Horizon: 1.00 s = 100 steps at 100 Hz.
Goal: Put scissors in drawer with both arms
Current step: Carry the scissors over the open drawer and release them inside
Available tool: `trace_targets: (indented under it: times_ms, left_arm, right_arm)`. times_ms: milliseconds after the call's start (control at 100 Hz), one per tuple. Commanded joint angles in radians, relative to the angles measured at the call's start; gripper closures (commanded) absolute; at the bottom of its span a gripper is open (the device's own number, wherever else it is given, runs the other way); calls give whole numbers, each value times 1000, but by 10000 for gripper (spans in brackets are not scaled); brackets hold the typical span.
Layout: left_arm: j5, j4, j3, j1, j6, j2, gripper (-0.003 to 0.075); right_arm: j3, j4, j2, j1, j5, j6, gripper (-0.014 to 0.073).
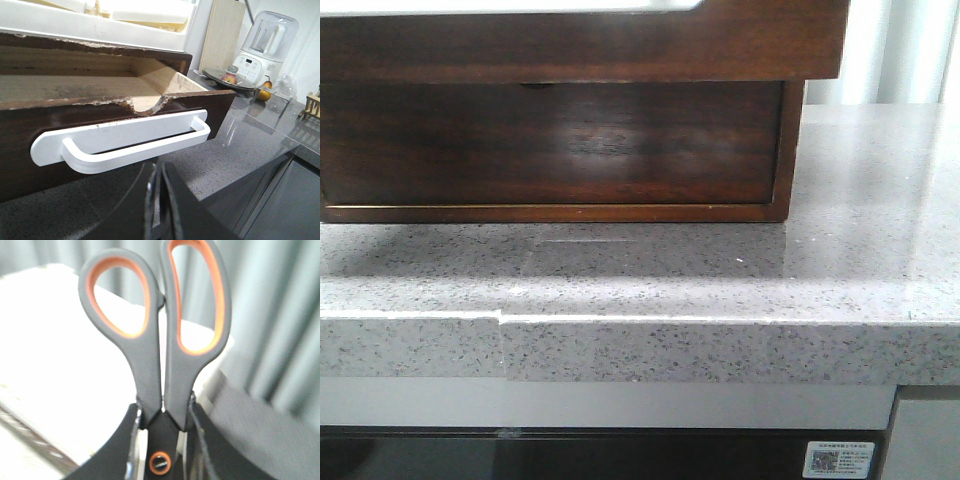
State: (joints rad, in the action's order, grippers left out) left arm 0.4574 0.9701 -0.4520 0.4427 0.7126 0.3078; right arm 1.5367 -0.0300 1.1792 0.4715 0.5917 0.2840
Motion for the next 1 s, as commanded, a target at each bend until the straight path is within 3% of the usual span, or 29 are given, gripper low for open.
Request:
trace_targets:
  times_ms: [0, 240, 430, 770, 860, 990]
  left_arm:
    - [-43, 37, -34, 9, 3, 8, 739]
    - [-39, 37, -34, 9, 3, 8, 739]
    - [-39, 37, -34, 9, 3, 8, 739]
    - [-39, 37, -34, 9, 3, 8, 739]
    - [-39, 37, -34, 9, 3, 8, 739]
    - [-39, 37, -34, 9, 3, 8, 739]
  right_arm:
    - [68, 11, 16, 90, -84, 126, 668]
    - [77, 11, 140, 289, -41, 401, 668]
    - [77, 13, 234, 361, -34, 435, 668]
    - [77, 55, 340, 361, 75, 449, 659]
    - [77, 57, 347, 361, 87, 449, 575]
    - [77, 60, 351, 359, 80, 413, 269]
